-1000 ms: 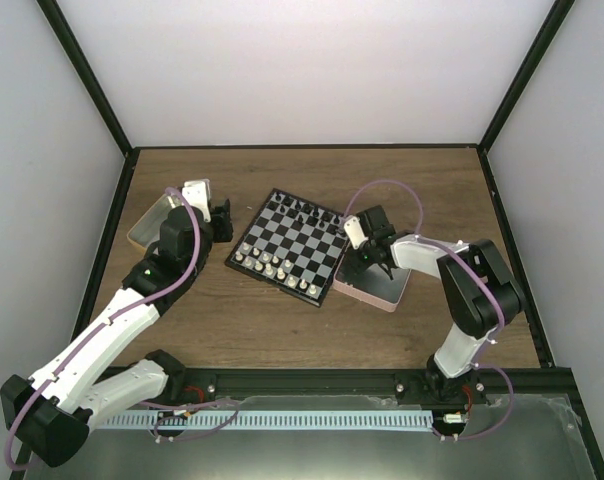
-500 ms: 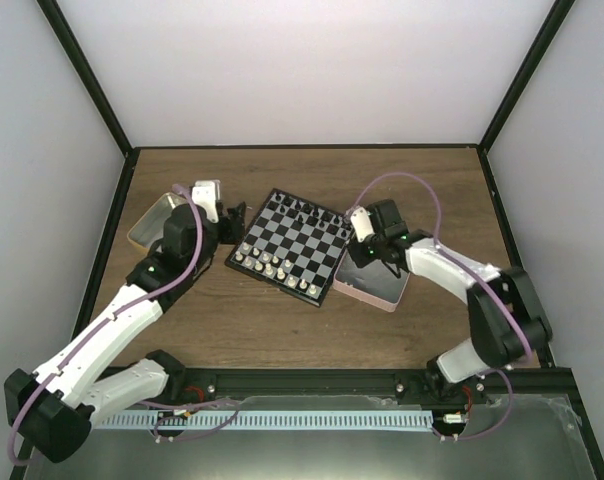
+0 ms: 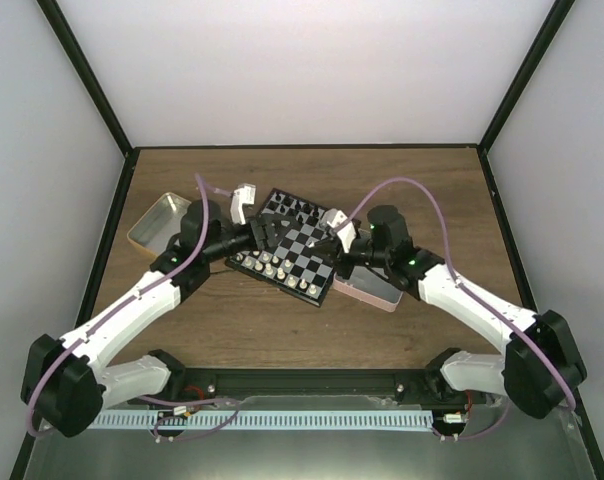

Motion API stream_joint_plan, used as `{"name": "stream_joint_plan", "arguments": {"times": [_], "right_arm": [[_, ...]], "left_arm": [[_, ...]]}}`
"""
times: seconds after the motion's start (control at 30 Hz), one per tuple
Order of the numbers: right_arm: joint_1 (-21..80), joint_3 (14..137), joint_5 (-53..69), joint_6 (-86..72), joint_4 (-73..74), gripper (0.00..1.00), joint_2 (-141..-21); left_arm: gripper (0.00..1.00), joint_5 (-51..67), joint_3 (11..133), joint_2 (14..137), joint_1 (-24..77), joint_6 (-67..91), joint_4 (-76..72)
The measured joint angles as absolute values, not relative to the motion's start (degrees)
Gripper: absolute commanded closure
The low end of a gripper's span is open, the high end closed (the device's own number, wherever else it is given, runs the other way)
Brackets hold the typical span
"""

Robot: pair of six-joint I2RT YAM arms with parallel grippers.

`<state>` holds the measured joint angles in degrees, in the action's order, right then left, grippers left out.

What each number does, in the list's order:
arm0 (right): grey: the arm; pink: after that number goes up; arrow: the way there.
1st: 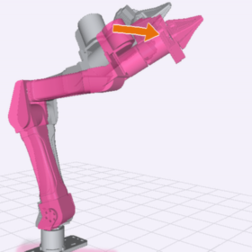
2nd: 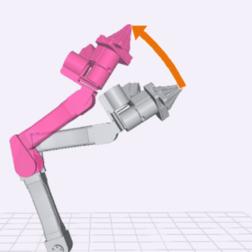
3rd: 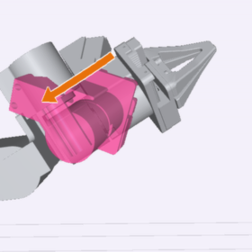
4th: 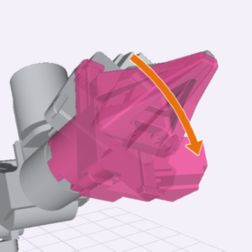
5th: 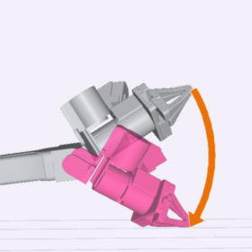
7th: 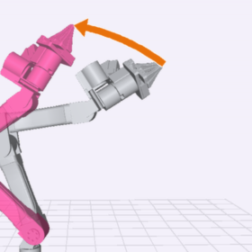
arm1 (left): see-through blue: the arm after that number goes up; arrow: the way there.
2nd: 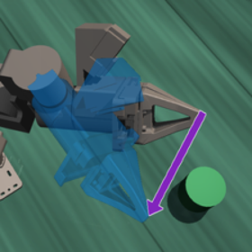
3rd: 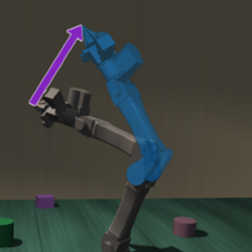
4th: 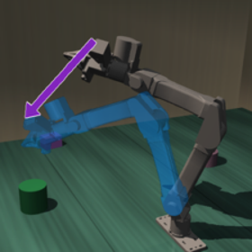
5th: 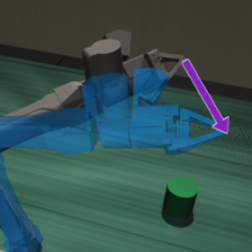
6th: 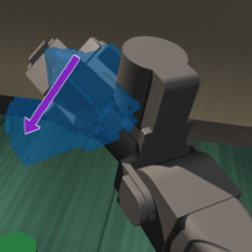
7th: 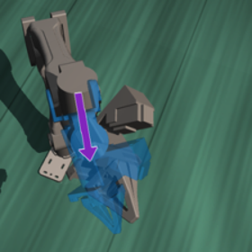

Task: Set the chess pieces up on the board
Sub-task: Place the chess piece on the chessboard.

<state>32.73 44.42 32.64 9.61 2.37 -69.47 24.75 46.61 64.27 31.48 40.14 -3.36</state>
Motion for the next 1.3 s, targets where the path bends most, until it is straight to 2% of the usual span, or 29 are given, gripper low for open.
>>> {"name": "stream_joint_plan", "arguments": {"times": [0.17, 0.4, 0.57, 0.77, 1.0, 1.2, 1.3], "right_arm": [[36.8, 45.1, 31.9, 9.8, -0.9, 0.98, -72.6], [38.3, 46.2, 28.7, 7.6, -5.4, 0.98, -76.4], [38.5, 46.3, 27.6, 5.7, -8.7, 0.98, -76.5], [38.7, 46.3, 27.4, 4.8, -10.5, 0.98, -76.5], [39.4, 46.3, 27.4, 4.8, -10.9, 0.98, -76.7], [39.6, 46.3, 26.8, 4.8, -10.6, 0.96, -77.4], [39.6, 46.4, 26.0, 4.5, -10.3, 0.95, -77.6]], "left_arm": [[0.26, 30.7, 45.1, 66.3, 31.5, 47.2, -7.8], [0.35, 31.7, 43.1, 67.5, 31.7, 51.1, -9.0], [0.46, 30.6, 42.5, 69.0, 31.9, 52.6, -8.7], [0.52, 30.6, 42.5, 70.8, 31.9, 53.4, -9.0], [0.67, 31.4, 42.5, 71.5, 31.9, 53.8, -10.4], [0.85, 31.3, 42.5, 72.2, 31.9, 53.7, -10.5], [0.88, 30.9, 42.5, 72.2, 31.8, 53.4, -10.5]]}}
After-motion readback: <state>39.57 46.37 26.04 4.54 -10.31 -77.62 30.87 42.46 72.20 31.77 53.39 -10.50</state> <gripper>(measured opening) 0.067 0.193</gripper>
